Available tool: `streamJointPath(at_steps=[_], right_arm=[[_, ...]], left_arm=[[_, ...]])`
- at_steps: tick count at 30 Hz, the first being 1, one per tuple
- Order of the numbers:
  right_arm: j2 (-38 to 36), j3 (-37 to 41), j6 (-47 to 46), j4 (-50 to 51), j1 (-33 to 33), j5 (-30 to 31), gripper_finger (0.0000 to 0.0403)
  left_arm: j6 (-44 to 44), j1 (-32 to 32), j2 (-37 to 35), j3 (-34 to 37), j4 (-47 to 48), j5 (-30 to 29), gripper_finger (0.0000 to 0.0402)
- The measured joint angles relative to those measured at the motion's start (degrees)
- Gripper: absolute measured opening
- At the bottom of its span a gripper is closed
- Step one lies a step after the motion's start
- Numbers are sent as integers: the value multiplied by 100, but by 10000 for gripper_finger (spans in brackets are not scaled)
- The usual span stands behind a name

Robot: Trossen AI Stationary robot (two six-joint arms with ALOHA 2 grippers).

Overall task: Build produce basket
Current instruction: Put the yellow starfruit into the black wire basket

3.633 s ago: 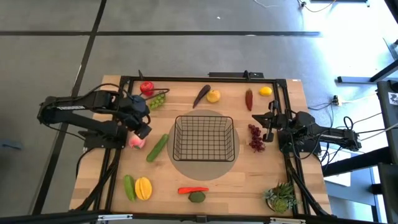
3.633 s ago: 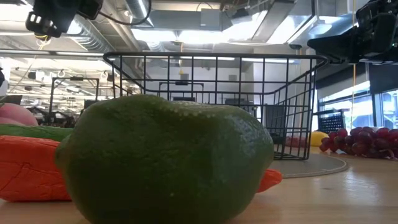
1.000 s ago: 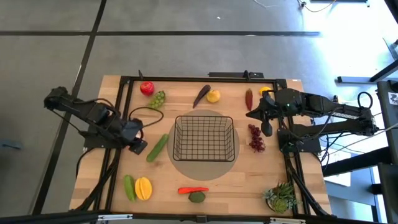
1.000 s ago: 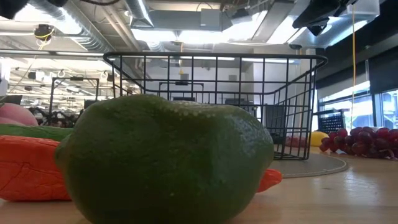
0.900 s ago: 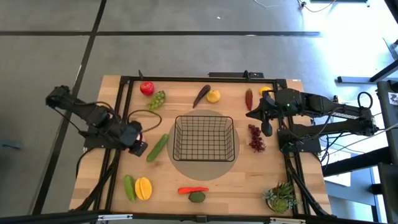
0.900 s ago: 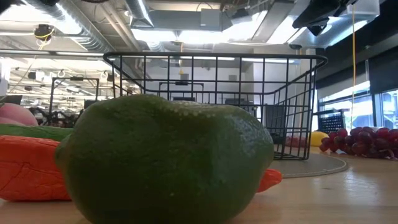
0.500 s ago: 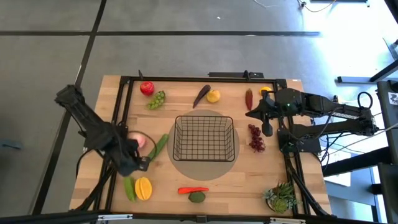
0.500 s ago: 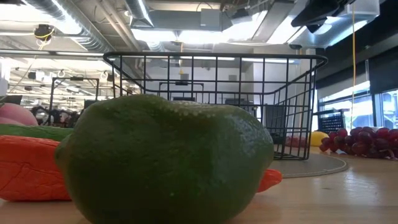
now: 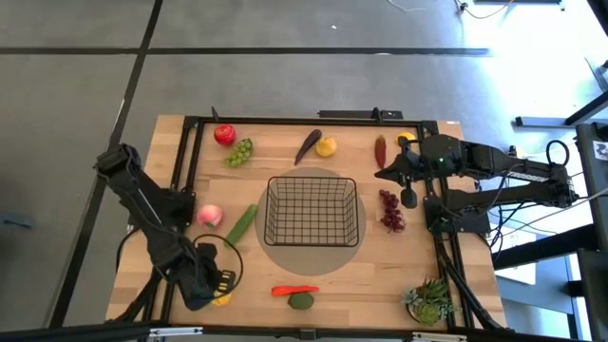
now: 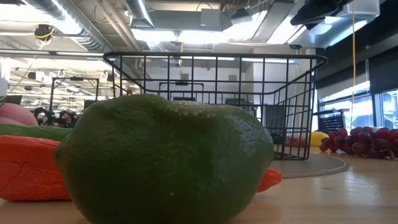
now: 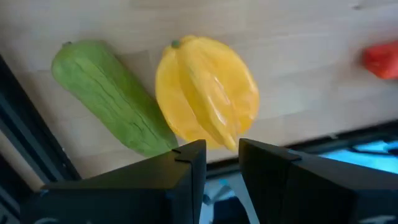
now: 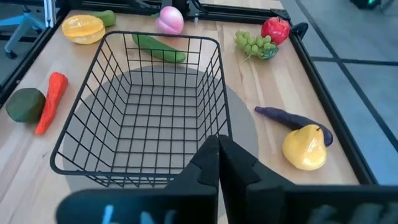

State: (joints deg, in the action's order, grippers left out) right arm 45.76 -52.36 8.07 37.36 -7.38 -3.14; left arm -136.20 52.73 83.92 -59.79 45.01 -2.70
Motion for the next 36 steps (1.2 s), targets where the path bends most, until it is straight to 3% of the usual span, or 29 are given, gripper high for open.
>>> streamJointPath(at_steps=[27,36], right_arm=[[0,0,1,-26,0,0,0],[0,0,-2,-26,-1,0,0]], left_arm=[[161,-70,748,1,-257,-84,83],[326,-70,748,-2,-200,76,12]])
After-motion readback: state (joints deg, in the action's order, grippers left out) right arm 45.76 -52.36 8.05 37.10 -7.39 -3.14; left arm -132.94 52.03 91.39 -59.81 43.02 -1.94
